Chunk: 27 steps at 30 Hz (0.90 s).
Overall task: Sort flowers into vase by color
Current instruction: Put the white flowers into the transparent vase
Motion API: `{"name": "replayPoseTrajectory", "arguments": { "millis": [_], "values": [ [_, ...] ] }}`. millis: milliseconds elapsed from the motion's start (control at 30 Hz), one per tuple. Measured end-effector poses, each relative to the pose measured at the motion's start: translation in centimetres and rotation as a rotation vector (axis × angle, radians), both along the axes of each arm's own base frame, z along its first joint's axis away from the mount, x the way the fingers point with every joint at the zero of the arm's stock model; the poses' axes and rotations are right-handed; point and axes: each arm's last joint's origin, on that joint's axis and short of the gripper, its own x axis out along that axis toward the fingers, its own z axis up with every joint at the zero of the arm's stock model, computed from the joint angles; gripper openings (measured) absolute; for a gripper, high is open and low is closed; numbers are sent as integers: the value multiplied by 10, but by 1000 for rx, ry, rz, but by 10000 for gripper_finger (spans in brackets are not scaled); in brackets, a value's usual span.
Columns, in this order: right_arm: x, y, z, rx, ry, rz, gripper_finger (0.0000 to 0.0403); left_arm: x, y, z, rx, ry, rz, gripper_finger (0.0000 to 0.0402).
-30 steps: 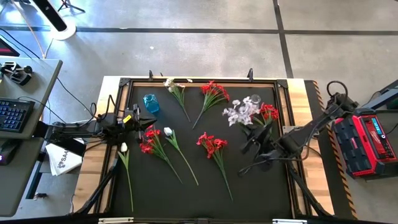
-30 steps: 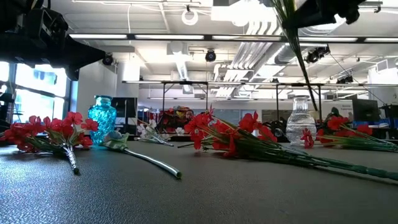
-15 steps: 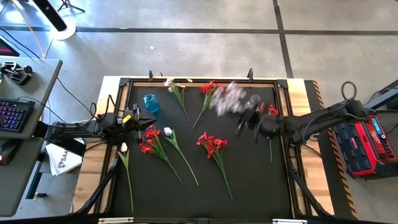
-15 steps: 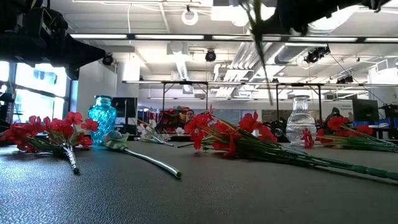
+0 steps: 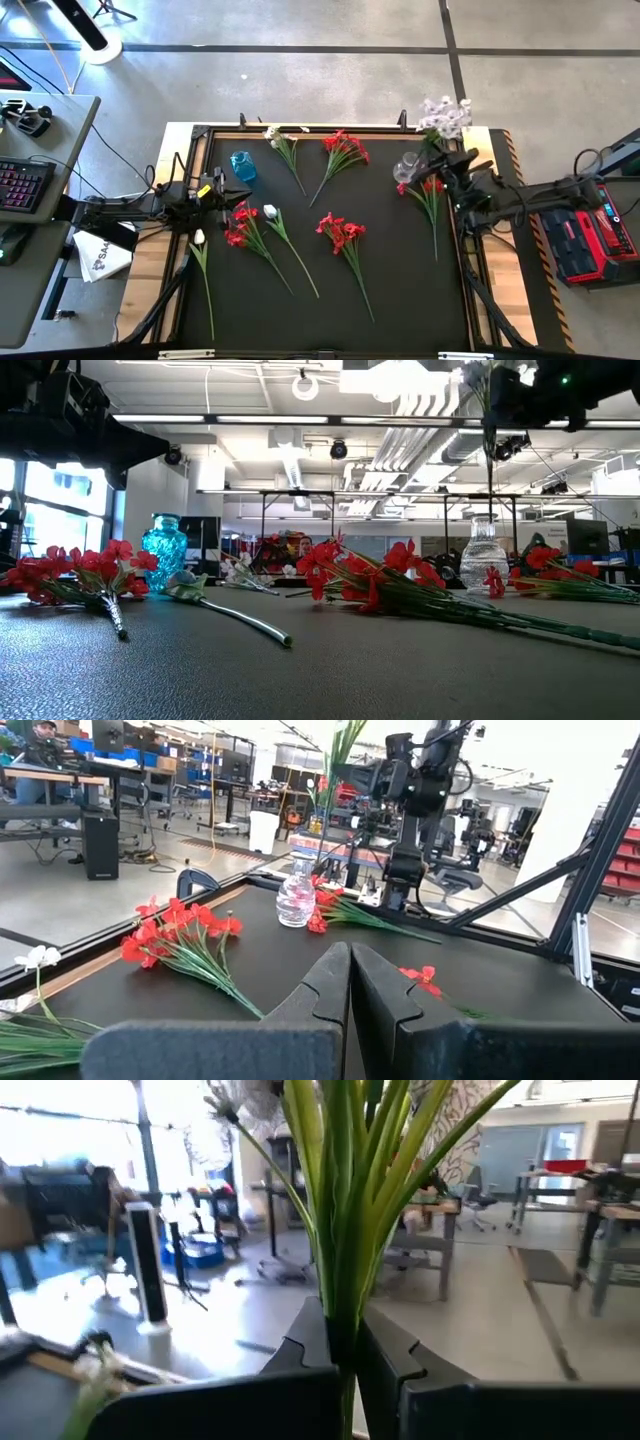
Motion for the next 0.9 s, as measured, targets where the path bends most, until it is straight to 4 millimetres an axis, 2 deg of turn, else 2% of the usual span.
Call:
{"name": "replayPoseTrajectory", "arguments": {
  "millis": [167,367,500,733,900],
  "values": [
    [-6,0,12,-99,-136,155,0,0,0,0,-23,-6,-1,1],
    [-10,-2,19,-115,-77,37,0,0,0,0,-24,-6,-1,1],
    [-8,-4,7,-86,-37,11,0,0,0,0,-24,-6,-1,1],
    [-6,-13,-20,-35,-70,7,0,0,0,0,-24,-7,-1,1],
    [-7,-18,-27,-7,-84,-21,0,0,0,0,-24,-7,-1,1]
  ]
}}
